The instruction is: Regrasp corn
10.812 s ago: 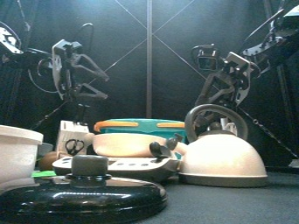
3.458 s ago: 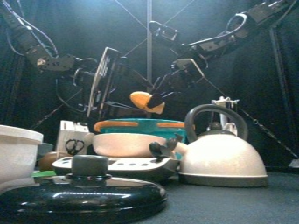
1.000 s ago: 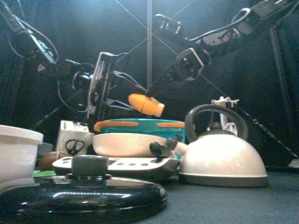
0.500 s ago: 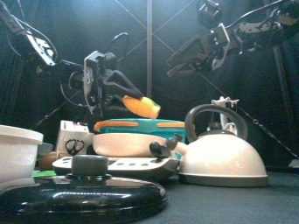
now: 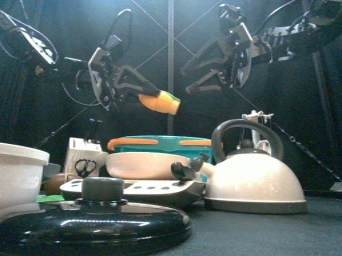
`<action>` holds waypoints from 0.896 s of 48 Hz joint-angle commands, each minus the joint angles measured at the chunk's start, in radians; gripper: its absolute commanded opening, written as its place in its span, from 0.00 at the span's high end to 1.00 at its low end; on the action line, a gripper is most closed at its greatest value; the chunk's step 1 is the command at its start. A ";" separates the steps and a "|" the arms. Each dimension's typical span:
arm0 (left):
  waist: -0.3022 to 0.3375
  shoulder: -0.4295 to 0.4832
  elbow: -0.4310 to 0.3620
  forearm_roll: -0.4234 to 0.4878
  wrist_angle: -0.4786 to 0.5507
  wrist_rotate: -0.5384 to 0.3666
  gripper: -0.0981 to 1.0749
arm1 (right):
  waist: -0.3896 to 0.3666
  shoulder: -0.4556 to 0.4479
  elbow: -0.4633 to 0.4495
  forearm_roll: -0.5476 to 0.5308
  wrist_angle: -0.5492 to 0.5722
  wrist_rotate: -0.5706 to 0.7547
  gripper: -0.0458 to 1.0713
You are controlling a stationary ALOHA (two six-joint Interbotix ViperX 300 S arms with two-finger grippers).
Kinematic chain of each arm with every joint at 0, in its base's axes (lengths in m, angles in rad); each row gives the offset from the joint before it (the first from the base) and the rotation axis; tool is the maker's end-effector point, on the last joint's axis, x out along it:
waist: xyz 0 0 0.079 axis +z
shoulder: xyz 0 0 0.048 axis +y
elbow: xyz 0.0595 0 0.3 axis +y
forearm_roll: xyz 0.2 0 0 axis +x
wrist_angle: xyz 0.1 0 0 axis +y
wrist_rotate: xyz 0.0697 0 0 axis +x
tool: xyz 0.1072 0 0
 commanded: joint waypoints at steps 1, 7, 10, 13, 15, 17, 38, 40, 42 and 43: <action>0.015 -0.040 0.005 -0.021 -0.035 0.032 0.41 | -0.006 -0.009 -0.029 0.014 0.003 0.000 0.03; 0.015 -0.063 0.018 -0.034 -0.061 0.071 0.41 | -0.012 0.003 -0.043 0.026 0.000 -0.003 0.03; 0.014 -0.067 0.020 -0.034 -0.061 0.081 0.41 | -0.011 0.012 -0.052 0.014 -0.008 -0.009 0.03; 0.012 -0.067 0.021 -0.035 -0.063 0.084 0.41 | -0.011 0.018 -0.060 0.002 -0.015 -0.005 0.03; 0.012 -0.066 0.023 -0.034 -0.063 0.084 0.41 | -0.012 0.023 -0.063 0.000 -0.025 -0.002 0.03; 0.012 -0.066 0.026 -0.034 -0.063 0.086 0.41 | -0.012 0.026 -0.067 0.003 -0.031 0.000 0.03; 0.018 -0.072 0.061 -0.025 -0.066 0.087 0.41 | -0.011 0.112 -0.121 0.258 -0.055 0.000 0.03; 0.018 -0.074 0.057 -0.015 -0.066 0.091 0.41 | -0.011 0.114 -0.124 0.270 -0.058 0.002 0.03; 0.021 -0.077 0.051 -0.006 -0.066 0.097 0.41 | -0.011 0.114 -0.127 0.282 -0.063 0.000 0.03; 0.025 -0.078 0.046 -0.002 -0.066 0.100 0.41 | -0.009 0.115 -0.129 0.284 -0.069 0.000 0.03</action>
